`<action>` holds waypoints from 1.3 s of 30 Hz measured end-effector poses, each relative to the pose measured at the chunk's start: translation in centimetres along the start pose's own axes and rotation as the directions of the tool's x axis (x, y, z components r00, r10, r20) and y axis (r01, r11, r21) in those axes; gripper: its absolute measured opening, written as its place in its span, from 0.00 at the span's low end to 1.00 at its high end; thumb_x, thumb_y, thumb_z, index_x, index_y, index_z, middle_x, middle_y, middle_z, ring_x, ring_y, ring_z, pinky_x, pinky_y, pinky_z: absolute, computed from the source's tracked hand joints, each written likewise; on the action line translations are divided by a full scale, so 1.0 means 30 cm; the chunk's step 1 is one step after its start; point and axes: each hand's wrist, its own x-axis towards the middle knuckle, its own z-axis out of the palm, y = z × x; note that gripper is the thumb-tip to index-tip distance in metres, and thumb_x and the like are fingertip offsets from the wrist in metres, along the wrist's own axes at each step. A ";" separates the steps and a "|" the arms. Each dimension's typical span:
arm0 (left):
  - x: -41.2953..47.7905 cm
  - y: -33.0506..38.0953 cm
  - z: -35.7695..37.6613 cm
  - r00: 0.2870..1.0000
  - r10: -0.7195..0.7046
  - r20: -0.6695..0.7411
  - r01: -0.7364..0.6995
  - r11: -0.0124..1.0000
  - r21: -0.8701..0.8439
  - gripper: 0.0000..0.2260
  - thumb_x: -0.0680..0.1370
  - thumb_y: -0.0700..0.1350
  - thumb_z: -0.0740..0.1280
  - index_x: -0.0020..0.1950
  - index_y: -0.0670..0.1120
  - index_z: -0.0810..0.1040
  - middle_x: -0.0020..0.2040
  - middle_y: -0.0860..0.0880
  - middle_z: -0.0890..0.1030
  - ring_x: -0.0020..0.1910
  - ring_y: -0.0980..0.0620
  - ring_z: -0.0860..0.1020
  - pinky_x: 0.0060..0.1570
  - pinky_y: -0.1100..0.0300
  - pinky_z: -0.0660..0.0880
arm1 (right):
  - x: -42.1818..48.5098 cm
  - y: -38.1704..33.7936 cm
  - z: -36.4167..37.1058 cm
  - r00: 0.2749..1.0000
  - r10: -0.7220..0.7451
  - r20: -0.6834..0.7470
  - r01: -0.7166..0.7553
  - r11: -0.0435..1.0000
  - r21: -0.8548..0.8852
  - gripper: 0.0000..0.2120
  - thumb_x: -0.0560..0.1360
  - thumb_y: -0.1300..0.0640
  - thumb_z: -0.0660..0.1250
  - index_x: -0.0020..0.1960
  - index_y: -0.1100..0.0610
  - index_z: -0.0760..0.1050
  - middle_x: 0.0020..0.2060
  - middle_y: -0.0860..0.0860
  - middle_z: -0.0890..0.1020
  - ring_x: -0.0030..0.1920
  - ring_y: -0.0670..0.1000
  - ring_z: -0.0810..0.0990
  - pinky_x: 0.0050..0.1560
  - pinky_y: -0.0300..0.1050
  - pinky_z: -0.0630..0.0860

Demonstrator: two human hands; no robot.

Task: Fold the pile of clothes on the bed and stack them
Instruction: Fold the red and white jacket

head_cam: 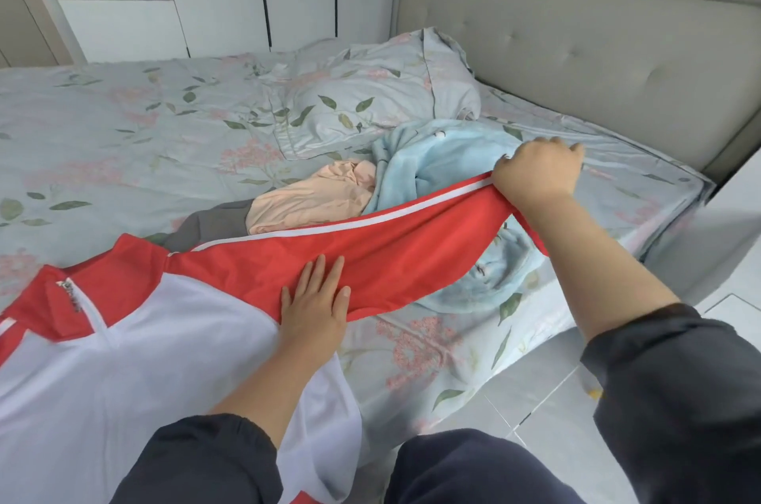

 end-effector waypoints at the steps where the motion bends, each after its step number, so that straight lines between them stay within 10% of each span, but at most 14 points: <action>1: 0.010 -0.006 0.004 0.999 -0.014 0.034 0.013 1.000 0.001 0.22 0.82 0.56 0.45 0.77 0.61 0.48 0.79 0.56 0.50 0.77 0.56 0.46 0.74 0.47 0.43 | 0.027 -0.025 0.008 0.999 -0.019 0.050 0.021 0.999 -0.038 0.15 0.73 0.52 0.56 0.47 0.60 0.78 0.49 0.58 0.78 0.54 0.58 0.73 0.59 0.54 0.63; 6: 0.024 -0.041 0.035 0.992 0.002 0.123 -0.015 0.994 0.107 0.24 0.81 0.59 0.43 0.77 0.62 0.43 0.79 0.55 0.45 0.77 0.55 0.43 0.74 0.49 0.40 | 0.017 -0.075 0.161 0.982 -0.026 0.188 0.043 0.995 -0.088 0.28 0.75 0.62 0.57 0.73 0.58 0.55 0.73 0.59 0.58 0.72 0.60 0.58 0.71 0.64 0.51; 10: 0.005 -0.048 0.051 0.995 0.040 0.089 -0.056 0.982 0.179 0.27 0.78 0.62 0.39 0.76 0.62 0.39 0.79 0.54 0.43 0.77 0.53 0.41 0.74 0.49 0.39 | -0.124 -0.054 0.258 1.000 0.024 0.006 -0.025 0.971 0.239 0.23 0.70 0.65 0.57 0.65 0.63 0.66 0.64 0.63 0.69 0.63 0.63 0.68 0.64 0.59 0.62; 13: -0.012 -0.044 0.052 0.995 0.089 0.040 -0.096 0.974 0.208 0.26 0.78 0.62 0.40 0.74 0.61 0.34 0.79 0.53 0.44 0.78 0.51 0.43 0.74 0.47 0.42 | -0.203 0.017 0.317 0.904 0.398 0.154 -0.417 0.744 0.522 0.21 0.67 0.66 0.60 0.60 0.64 0.67 0.60 0.62 0.71 0.62 0.63 0.69 0.60 0.56 0.66; 17: -0.038 -0.027 0.039 0.969 0.245 -0.040 -0.226 0.938 0.263 0.26 0.79 0.58 0.46 0.76 0.58 0.40 0.78 0.51 0.46 0.78 0.50 0.48 0.74 0.45 0.46 | -0.221 0.098 0.377 0.589 0.623 0.516 -0.808 0.436 0.396 0.27 0.71 0.55 0.64 0.67 0.61 0.63 0.66 0.60 0.68 0.68 0.60 0.65 0.65 0.51 0.63; 21: -0.036 0.006 0.014 0.907 0.421 0.014 -0.401 0.853 0.332 0.28 0.76 0.55 0.49 0.77 0.53 0.56 0.78 0.49 0.57 0.76 0.47 0.57 0.72 0.41 0.55 | -0.193 0.137 0.401 0.649 0.500 0.574 -0.759 0.379 0.529 0.17 0.73 0.53 0.63 0.60 0.54 0.77 0.58 0.59 0.78 0.61 0.61 0.74 0.60 0.50 0.72; 28: -0.013 0.006 0.018 0.879 0.460 0.130 -0.474 0.808 0.350 0.29 0.76 0.57 0.46 0.77 0.54 0.56 0.78 0.51 0.54 0.77 0.49 0.54 0.73 0.47 0.49 | -0.081 0.294 0.318 0.884 0.467 0.016 -0.412 0.762 0.499 0.09 0.70 0.69 0.59 0.47 0.62 0.74 0.55 0.60 0.72 0.41 0.63 0.77 0.39 0.47 0.66; 31: -0.005 0.004 0.025 0.884 0.444 0.148 -0.466 0.812 0.350 0.30 0.75 0.57 0.43 0.78 0.56 0.54 0.78 0.53 0.53 0.77 0.51 0.52 0.74 0.49 0.47 | -0.084 0.346 0.351 0.918 0.324 0.230 -0.366 0.915 0.172 0.14 0.73 0.68 0.57 0.57 0.63 0.73 0.64 0.59 0.67 0.55 0.64 0.75 0.52 0.54 0.71; 34: -0.002 0.003 0.030 0.890 0.423 0.169 -0.455 0.809 0.373 0.31 0.73 0.58 0.40 0.78 0.58 0.49 0.78 0.55 0.47 0.78 0.52 0.47 0.74 0.50 0.43 | -0.154 0.330 0.371 0.714 0.489 0.502 -0.489 0.861 -0.143 0.25 0.77 0.61 0.55 0.74 0.57 0.61 0.76 0.57 0.52 0.74 0.59 0.54 0.72 0.63 0.53; 36: 0.000 0.002 0.029 0.891 0.416 0.184 -0.455 0.800 0.393 0.32 0.72 0.58 0.38 0.78 0.58 0.46 0.78 0.55 0.45 0.78 0.53 0.45 0.74 0.50 0.42 | -0.207 0.272 0.357 0.789 0.433 0.435 -0.494 0.869 0.033 0.29 0.76 0.62 0.55 0.76 0.58 0.55 0.77 0.57 0.51 0.76 0.58 0.51 0.73 0.63 0.50; 39: -0.006 0.015 0.022 0.900 0.398 0.178 -0.436 0.819 0.374 0.31 0.74 0.57 0.43 0.78 0.55 0.49 0.79 0.53 0.48 0.78 0.52 0.48 0.74 0.48 0.43 | -0.326 0.120 0.339 0.984 0.025 0.177 -0.081 0.944 0.319 0.28 0.74 0.63 0.58 0.74 0.61 0.60 0.74 0.58 0.61 0.75 0.57 0.57 0.73 0.59 0.49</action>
